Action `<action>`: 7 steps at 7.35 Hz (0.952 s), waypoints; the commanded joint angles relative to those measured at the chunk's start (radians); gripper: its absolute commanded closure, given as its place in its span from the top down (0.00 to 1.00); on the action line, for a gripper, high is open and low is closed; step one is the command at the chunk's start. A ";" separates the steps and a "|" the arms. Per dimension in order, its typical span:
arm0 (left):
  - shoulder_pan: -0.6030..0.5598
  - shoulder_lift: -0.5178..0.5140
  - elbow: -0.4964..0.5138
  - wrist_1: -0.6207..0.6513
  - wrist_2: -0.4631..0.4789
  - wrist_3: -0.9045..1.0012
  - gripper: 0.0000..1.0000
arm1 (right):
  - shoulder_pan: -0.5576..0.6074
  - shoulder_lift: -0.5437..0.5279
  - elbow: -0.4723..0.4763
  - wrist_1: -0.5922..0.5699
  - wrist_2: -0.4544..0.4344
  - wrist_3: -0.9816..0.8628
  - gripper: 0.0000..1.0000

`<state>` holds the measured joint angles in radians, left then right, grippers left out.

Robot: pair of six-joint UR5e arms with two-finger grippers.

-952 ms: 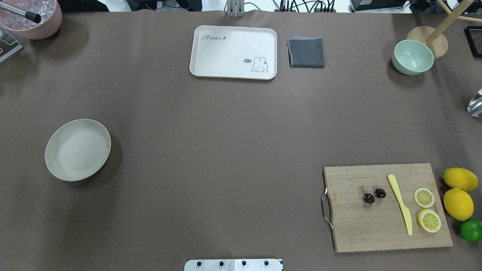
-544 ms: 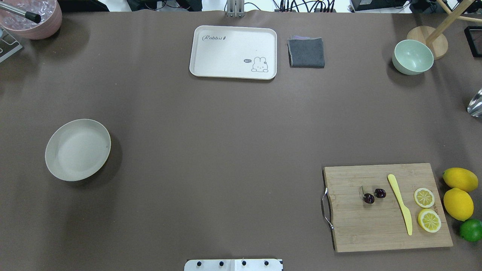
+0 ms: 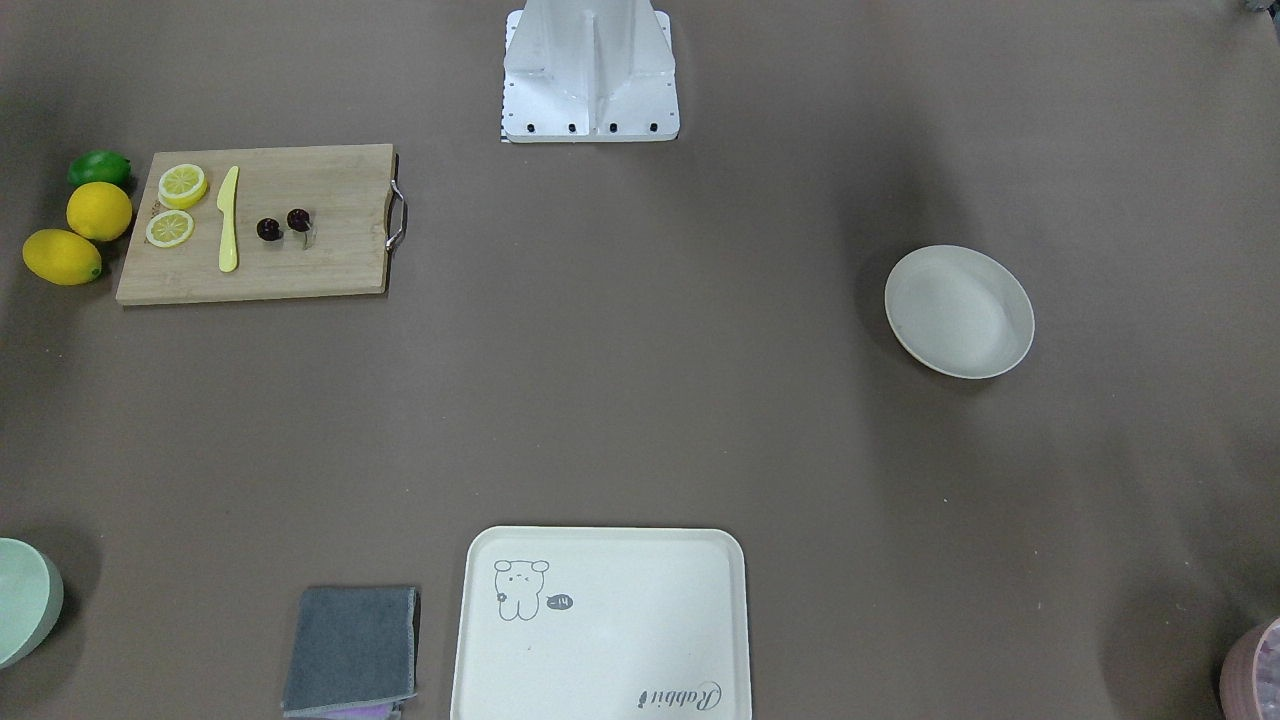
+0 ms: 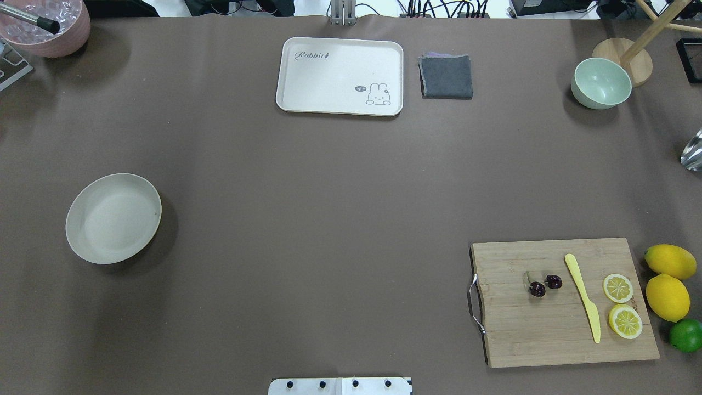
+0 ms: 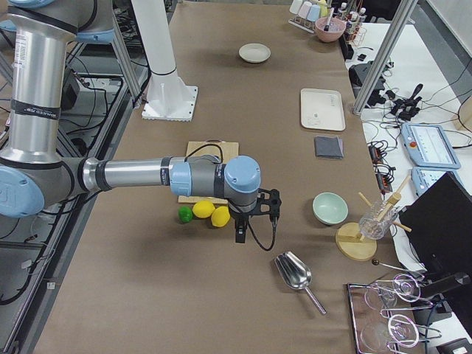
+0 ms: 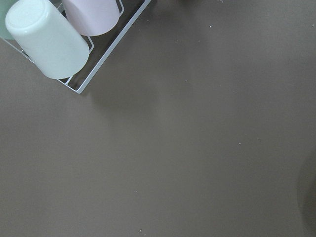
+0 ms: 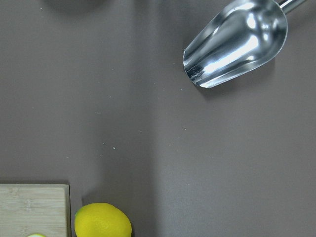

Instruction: Place red cherry on plate

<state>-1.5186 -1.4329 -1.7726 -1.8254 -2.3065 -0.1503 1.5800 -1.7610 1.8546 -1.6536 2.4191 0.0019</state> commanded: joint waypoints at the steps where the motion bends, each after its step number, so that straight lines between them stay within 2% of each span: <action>1: 0.000 0.000 0.001 0.000 0.001 0.000 0.98 | 0.000 0.000 0.000 0.000 0.002 0.001 1.00; 7: 0.005 -0.024 0.004 0.006 0.001 -0.003 0.98 | 0.000 0.003 -0.002 0.000 0.003 0.007 1.00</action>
<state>-1.5160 -1.4404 -1.7706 -1.8227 -2.3049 -0.1522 1.5800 -1.7579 1.8535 -1.6536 2.4219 0.0079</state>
